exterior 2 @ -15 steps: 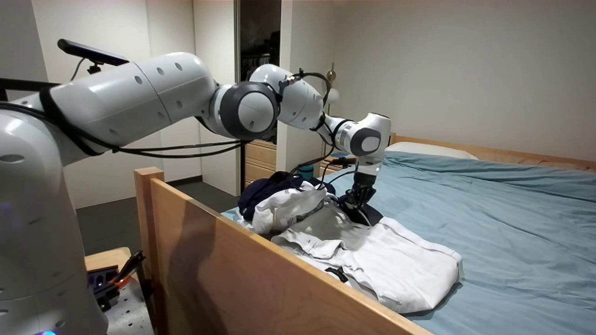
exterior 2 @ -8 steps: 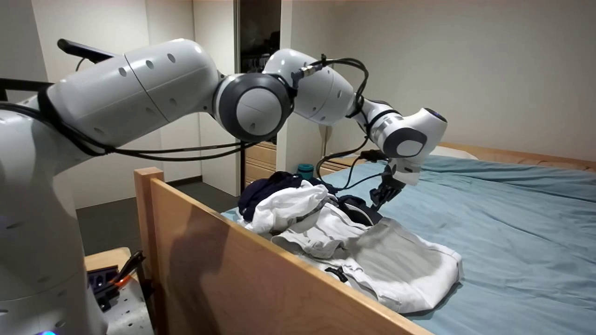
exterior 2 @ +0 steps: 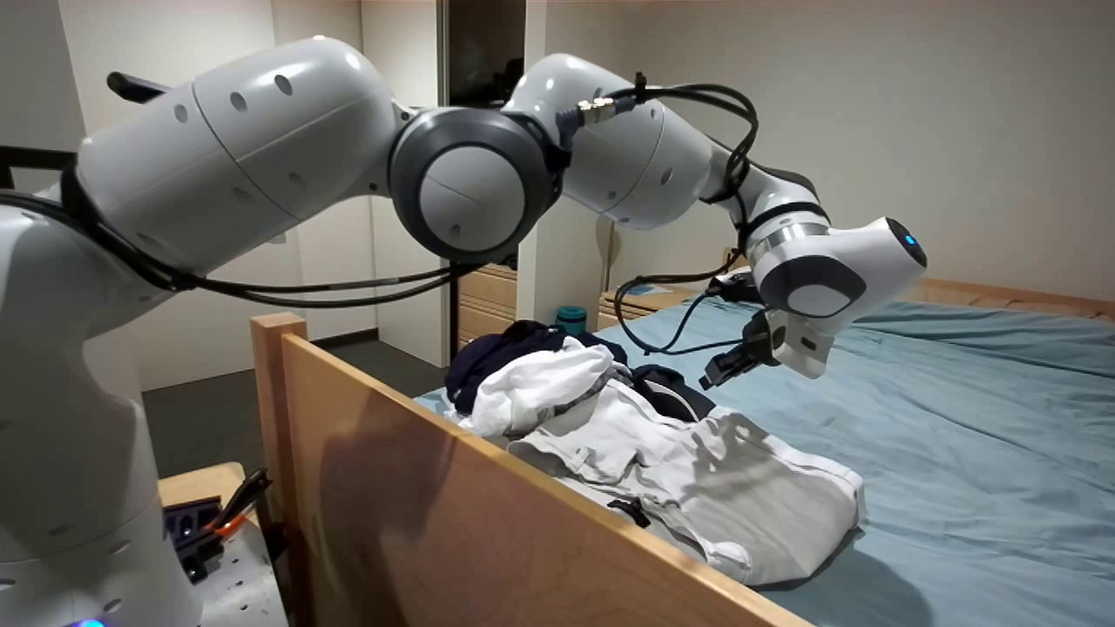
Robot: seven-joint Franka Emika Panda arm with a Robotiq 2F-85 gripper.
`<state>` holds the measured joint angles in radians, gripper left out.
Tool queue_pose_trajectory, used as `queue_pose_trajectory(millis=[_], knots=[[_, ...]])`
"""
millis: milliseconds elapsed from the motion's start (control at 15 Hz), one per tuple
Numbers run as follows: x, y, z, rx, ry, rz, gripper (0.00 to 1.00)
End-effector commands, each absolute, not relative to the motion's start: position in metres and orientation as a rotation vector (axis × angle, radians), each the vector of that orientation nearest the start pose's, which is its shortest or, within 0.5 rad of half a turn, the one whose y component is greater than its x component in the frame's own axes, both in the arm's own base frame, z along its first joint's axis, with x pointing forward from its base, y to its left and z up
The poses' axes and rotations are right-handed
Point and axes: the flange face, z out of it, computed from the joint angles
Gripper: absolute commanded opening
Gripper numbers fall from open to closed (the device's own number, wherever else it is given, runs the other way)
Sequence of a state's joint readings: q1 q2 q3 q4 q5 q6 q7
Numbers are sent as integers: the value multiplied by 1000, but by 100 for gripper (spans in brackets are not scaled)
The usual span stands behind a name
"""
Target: Move the cap to the right
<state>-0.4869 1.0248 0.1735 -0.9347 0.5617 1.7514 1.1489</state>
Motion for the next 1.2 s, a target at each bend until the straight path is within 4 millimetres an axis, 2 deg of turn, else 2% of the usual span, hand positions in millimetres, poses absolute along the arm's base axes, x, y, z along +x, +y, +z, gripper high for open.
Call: queue_pose_trajectory(millis=[0, 200, 333, 400, 467, 600, 667, 867, 1133], knots=[[740, -194, 274, -1746, 1821, 607, 60], [751, -147, 277, -1802, 1907, 521, 79], [761, -117, 277, -1740, 2016, 402, 92], [762, -99, 275, -1683, 2058, 401, 98], [771, -116, 269, -1737, 1967, 435, 81], [773, -90, 268, -1715, 2011, 411, 94], [772, -86, 268, -1713, 2019, 410, 99], [770, -97, 269, -1701, 2036, 402, 100], [791, -113, 268, -1665, 2122, 181, 100]])
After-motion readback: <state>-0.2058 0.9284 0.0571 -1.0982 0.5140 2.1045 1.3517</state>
